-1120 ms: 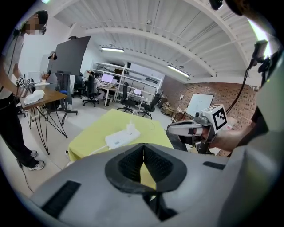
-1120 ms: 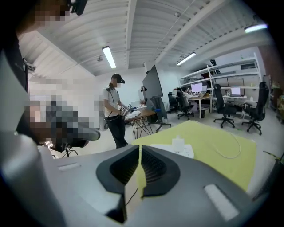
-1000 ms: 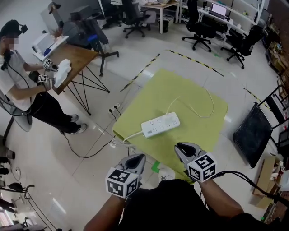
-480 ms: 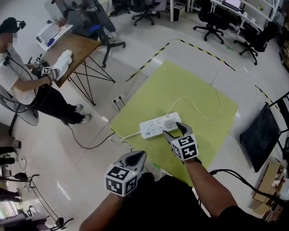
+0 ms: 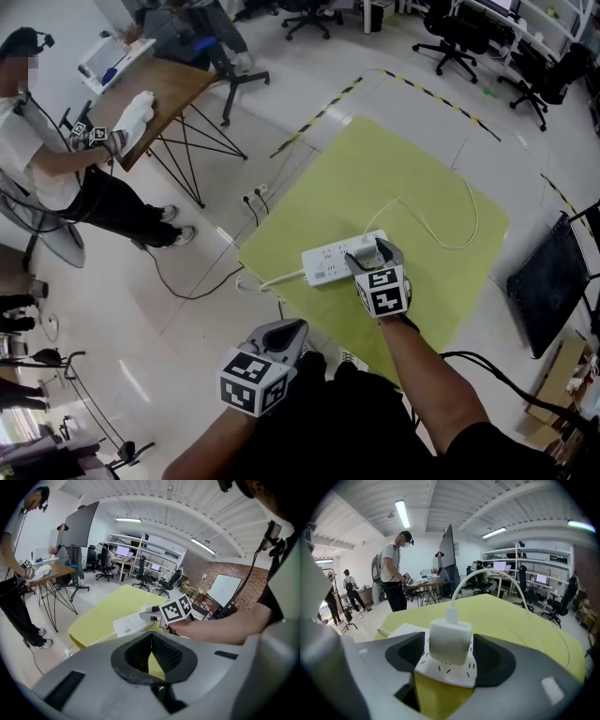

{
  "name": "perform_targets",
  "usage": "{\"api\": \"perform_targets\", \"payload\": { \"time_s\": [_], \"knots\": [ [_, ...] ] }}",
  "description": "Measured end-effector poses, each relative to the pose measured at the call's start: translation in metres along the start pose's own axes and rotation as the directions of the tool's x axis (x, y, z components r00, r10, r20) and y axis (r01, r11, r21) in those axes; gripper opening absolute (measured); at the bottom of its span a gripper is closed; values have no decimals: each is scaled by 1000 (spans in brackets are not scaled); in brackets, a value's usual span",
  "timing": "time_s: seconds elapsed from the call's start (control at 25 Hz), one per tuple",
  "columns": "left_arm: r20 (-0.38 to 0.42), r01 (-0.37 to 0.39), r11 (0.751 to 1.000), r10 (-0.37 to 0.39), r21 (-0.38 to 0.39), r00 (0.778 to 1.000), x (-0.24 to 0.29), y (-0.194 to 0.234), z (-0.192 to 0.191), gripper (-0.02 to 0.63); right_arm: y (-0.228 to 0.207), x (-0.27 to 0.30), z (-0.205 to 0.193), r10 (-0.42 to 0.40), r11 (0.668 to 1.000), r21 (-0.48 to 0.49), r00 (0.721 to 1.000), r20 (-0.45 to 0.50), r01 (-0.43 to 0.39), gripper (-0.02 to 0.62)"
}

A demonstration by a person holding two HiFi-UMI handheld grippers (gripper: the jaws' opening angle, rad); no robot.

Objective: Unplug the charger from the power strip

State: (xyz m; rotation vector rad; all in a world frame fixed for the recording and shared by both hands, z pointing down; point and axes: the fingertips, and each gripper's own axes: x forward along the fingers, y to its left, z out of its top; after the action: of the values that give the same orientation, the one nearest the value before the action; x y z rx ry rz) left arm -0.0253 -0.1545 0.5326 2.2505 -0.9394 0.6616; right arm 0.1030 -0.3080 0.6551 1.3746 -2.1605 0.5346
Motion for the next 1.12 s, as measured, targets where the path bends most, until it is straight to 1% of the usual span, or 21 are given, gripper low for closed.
{"api": "perform_targets", "payload": {
  "time_s": [0.04, 0.12, 0.24, 0.4, 0.64, 0.68, 0.72, 0.8, 0.88, 0.96, 1.04, 1.12],
  "knots": [
    [0, -2, 1000, 2, -7, 1000, -2, 3, -1, 8, 0, 2, 2, -5, 1000, -14, 1000, 3, 5, 316],
    [0, -11, 1000, 11, -18, 1000, -7, 10, -3, 8, 1, 6, 6, -11, 1000, -28, 1000, 1, 11, 284],
    [9, -26, 999, 27, -31, 1000, -13, 19, -2, 8, 2, 7, 7, -4, 1000, -22, 1000, -17, 4, 281],
    [14, -23, 999, 23, -30, 1000, -15, 22, 2, 8, 2, 8, 9, 6, 1000, 6, 1000, -30, -6, 275],
    [14, -8, 1000, 8, -19, 1000, -14, 20, 4, 8, -3, -5, 35, -9, 999, 31, 999, 43, 7, 264],
    [13, -6, 1000, 7, -18, 1000, -13, 20, 5, 8, -6, -9, 41, -19, 999, 28, 998, 65, 17, 182],
    [14, -4, 1000, 4, -17, 1000, -12, 21, 6, 8, -8, -14, 47, -28, 999, 23, 996, 84, 26, 4],
    [16, 3, 1000, -3, -17, 1000, -9, 21, 8, 8, -13, -21, 51, -38, 999, 3, 996, 86, 37, 2],
    [21, 11, 1000, -11, -18, 1000, -7, 20, 10, 8, -19, -24, 46, -49, 999, -20, 997, 68, 51, 3],
    [24, 20, 1000, -20, -13, 1000, -7, 17, 12, 8, -24, -29, 40, -57, 998, -19, 997, 55, 58, 2],
    [27, 28, 1000, -28, -5, 999, -6, 13, 14, 8, -28, -35, 32, -56, 998, -15, 997, 49, 57, 2],
    [27, 31, 1000, -31, 0, 999, -4, 11, 14, 8, -27, -40, 22, -43, 998, -43, 999, 33, 45, 3]
  ]
}}
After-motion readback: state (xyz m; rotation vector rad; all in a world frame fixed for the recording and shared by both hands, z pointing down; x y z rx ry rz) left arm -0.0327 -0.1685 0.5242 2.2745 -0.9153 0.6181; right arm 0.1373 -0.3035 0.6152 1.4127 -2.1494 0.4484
